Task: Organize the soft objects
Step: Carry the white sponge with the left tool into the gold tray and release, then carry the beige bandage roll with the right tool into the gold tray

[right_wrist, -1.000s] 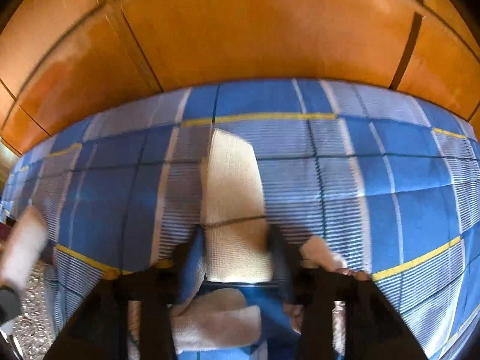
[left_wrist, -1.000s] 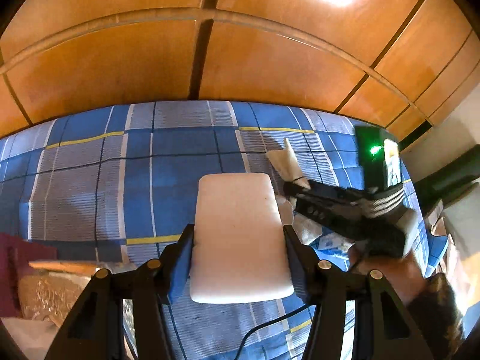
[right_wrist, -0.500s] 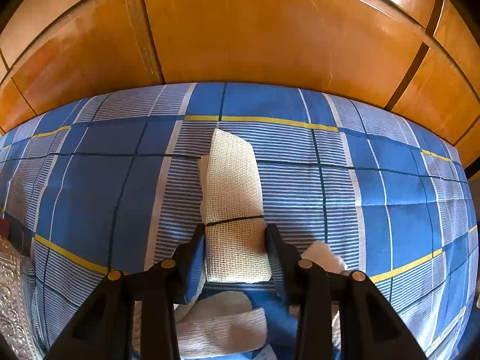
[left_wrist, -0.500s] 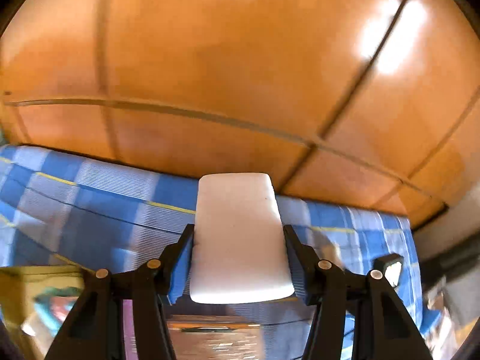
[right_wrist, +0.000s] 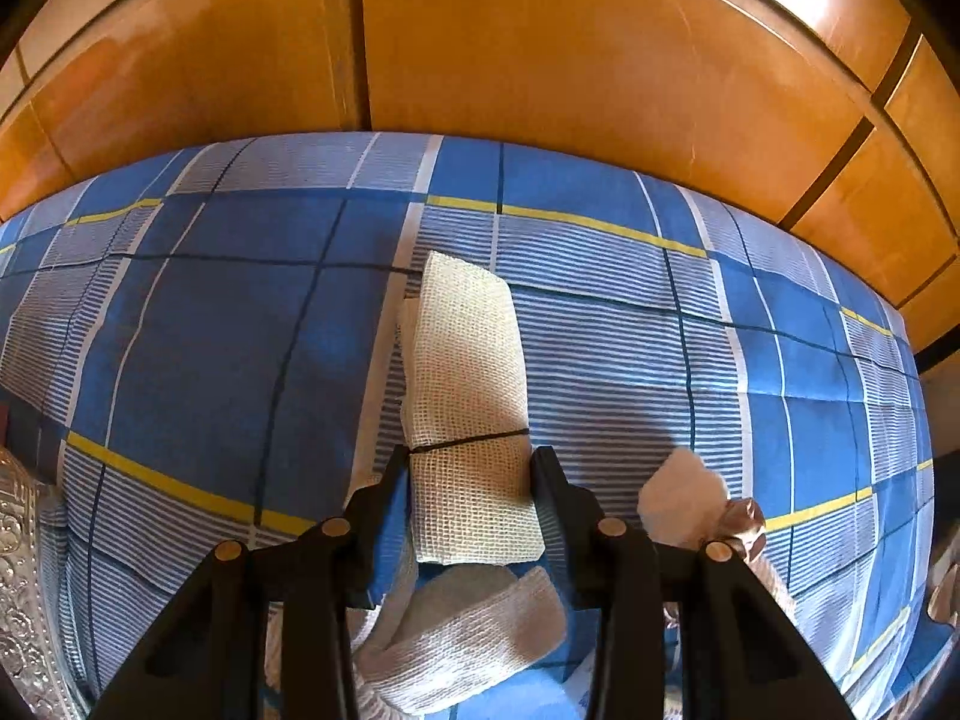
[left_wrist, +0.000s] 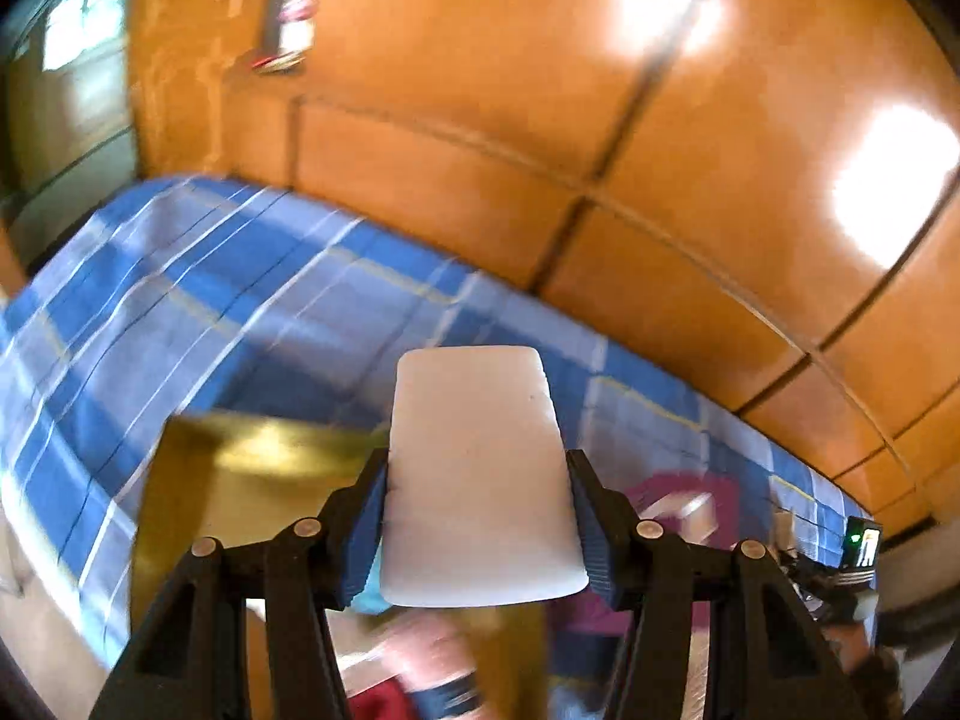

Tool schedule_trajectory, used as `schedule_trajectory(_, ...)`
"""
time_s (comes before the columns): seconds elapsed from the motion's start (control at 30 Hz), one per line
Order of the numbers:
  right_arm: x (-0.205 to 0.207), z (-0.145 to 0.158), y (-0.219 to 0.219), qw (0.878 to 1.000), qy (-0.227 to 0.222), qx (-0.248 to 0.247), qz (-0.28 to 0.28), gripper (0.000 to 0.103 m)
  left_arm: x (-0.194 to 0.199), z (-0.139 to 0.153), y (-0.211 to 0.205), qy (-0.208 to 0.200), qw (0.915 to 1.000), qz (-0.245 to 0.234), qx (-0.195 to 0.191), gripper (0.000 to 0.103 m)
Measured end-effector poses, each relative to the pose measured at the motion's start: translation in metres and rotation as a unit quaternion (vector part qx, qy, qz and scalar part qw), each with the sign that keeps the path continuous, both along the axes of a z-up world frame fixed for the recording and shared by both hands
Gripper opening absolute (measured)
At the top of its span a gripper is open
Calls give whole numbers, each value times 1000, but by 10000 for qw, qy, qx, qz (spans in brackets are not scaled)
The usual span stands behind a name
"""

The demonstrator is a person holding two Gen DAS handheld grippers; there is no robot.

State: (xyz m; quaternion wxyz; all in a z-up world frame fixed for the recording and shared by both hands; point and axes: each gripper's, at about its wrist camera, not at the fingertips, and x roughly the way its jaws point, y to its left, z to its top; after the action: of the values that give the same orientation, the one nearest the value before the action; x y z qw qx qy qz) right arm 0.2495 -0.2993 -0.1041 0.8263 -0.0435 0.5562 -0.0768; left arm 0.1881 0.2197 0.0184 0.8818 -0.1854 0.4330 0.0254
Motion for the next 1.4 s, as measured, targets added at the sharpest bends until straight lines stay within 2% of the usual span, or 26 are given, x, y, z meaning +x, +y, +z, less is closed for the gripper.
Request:
schedule_trajectory(0.17, 1, -2, 5, 9999, -8, -163, 10, 40, -59, -36, 49, 173, 9984, 490, -222, 57)
schedule_trajectory(0.3, 4, -6, 9, 9995, -56, -310, 11, 39, -92, -70, 63, 452, 9969, 636, -72, 57)
schedule_trajectory(0.5, 3, -7, 17, 9987, 69, -499, -2, 39, -111, -107, 52, 678, 9944, 736, 336, 61)
schedule_trajectory(0.57, 3, -8, 20, 9984, 95, -552, 3, 39, -117, -115, 49, 743, 9935, 774, 376, 74)
schedule_trajectory(0.6, 2, -8, 20, 9984, 99, -558, -11, 39, -122, -118, 47, 745, 9933, 801, 367, 77)
schedule_trajectory(0.73, 0, -7, 22, 9982, 65, -601, -52, 39, -132, -116, 40, 610, 9926, 853, 609, 79)
schedule_trajectory(0.9, -4, -6, 23, 9982, -4, -598, -104, 38, -145, -98, 28, 255, 9930, 787, 849, 84)
schedule_trajectory(1.2, -20, 2, 29, 9994, -48, -328, -21, 38, -161, -62, 0, -346, 9924, 356, 1122, 84)
schedule_trajectory(1.33, -23, 16, 36, 9996, -258, -69, 105, 38, -167, -55, -12, -475, 9918, 165, 1177, 84)
schedule_trajectory(1.4, -23, 24, 43, 9992, -325, -112, 203, 38, -170, -55, -18, -496, 9913, 76, 1214, 84)
